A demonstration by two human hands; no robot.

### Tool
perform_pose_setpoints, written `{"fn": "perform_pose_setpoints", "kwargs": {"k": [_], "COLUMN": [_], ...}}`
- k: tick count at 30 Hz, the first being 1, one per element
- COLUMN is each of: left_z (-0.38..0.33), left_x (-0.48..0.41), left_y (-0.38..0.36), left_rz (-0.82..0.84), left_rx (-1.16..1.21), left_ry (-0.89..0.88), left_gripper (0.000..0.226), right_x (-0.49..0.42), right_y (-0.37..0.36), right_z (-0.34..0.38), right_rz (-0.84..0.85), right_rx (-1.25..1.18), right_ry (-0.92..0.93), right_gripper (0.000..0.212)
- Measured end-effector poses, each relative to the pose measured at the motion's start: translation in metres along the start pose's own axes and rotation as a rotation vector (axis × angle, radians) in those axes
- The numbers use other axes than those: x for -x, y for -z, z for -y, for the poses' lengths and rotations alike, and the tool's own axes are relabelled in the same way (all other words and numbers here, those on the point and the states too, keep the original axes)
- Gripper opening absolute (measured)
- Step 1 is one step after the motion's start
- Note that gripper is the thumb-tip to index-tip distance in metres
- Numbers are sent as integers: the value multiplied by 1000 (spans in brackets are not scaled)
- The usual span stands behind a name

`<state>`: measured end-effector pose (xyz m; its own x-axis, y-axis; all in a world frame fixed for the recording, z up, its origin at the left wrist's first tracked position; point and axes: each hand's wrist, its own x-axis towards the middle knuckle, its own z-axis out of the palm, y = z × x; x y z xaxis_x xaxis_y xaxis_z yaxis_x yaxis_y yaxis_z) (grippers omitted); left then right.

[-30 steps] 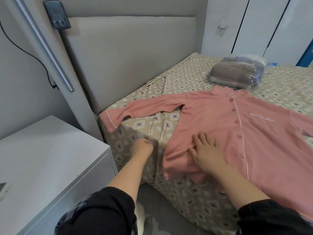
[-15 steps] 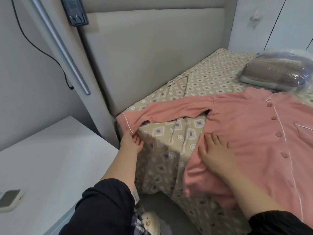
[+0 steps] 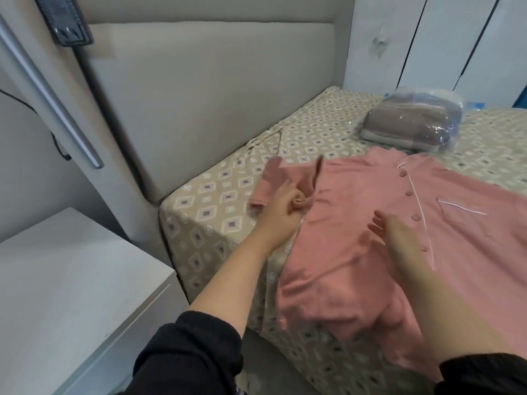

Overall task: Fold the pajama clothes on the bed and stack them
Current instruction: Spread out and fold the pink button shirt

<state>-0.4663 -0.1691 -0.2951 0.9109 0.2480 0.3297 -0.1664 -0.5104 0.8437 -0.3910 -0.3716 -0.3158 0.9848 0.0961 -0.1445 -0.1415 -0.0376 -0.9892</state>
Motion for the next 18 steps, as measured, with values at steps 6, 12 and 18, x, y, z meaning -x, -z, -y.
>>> {"fn": "perform_pose_setpoints", "kwargs": {"k": [6,12,18], "left_z": [7,20,18], "left_x": [26,35,44], "left_y": [-40,-54,-60], "left_rz": [455,564,479], "left_rx": [-384,-777,-827], "left_ry": [57,52,57], "left_gripper": [41,58,58], "right_x": [-7,5,17], "right_y": [56,30,27], "right_z": [10,-5,-2], "right_rz": [-127,-31,9], "right_rx": [-181,585,642], "right_ry": [-195,-38,-48], "right_gripper": [31,24,22]}}
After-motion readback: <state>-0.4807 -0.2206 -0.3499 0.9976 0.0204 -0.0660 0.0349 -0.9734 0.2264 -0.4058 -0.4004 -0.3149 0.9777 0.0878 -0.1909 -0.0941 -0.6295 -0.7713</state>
